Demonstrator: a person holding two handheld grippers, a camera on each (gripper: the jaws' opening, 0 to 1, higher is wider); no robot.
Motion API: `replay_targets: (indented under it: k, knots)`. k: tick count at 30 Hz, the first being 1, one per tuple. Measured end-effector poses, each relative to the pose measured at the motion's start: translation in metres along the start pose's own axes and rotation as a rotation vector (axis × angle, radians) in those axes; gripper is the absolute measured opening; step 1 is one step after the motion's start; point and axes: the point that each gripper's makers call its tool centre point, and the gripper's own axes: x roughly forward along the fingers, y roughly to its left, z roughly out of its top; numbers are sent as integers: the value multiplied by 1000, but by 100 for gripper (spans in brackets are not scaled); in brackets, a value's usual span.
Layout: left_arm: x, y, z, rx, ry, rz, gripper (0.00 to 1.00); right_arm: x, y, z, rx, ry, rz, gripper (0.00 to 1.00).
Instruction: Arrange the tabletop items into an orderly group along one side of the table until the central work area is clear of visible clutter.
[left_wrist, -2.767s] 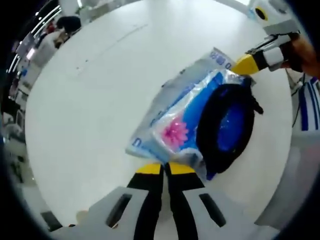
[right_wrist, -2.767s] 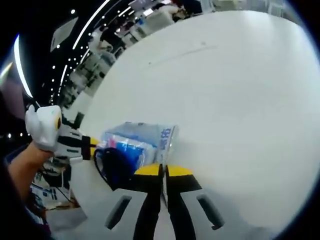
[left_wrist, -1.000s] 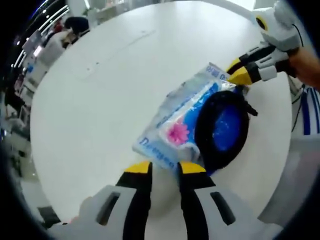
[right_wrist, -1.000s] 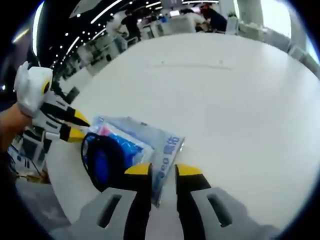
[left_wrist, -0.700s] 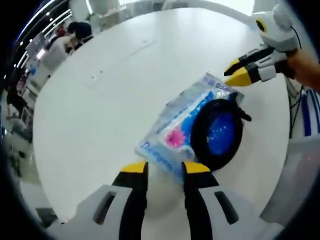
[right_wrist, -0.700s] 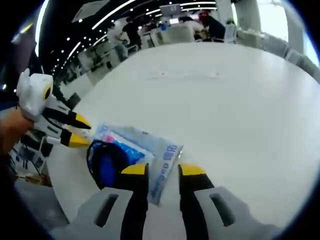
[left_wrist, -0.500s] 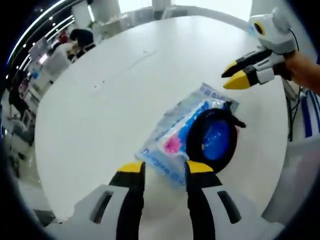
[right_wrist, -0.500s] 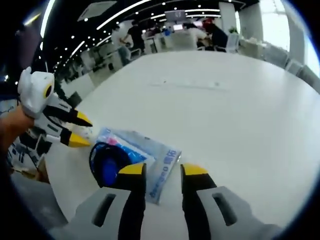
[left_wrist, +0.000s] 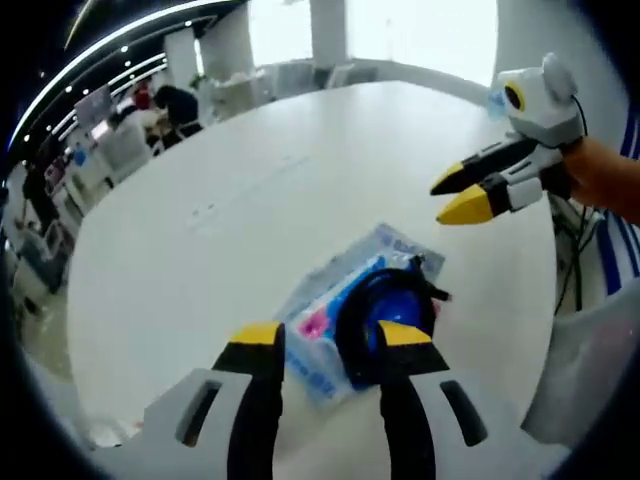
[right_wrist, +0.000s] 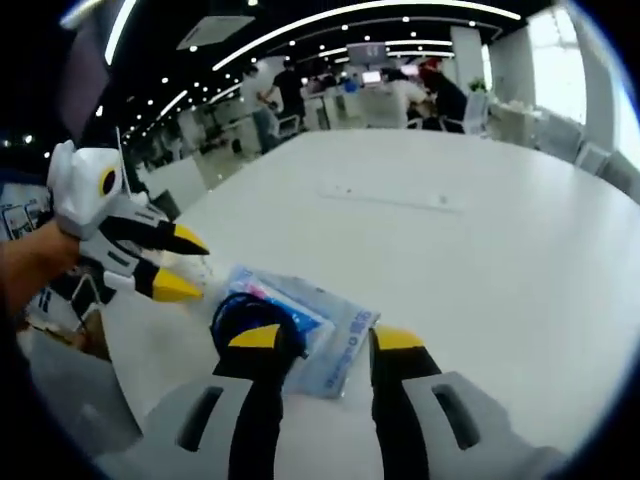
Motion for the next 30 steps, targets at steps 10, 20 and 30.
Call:
replay_targets:
  k: [10,20,30]
  knots:
    - [-27,-33,-5,7,-102,-60,40,-32,31,1,-43,-67,36,40]
    - [-46,-56,-24,-60,-180,-71,46,-45,59,-14,-25,-101,48,49]
    - [-49,-73,-51,-174,-159,-88,58,-47,80,-38,-23,-86,58,62]
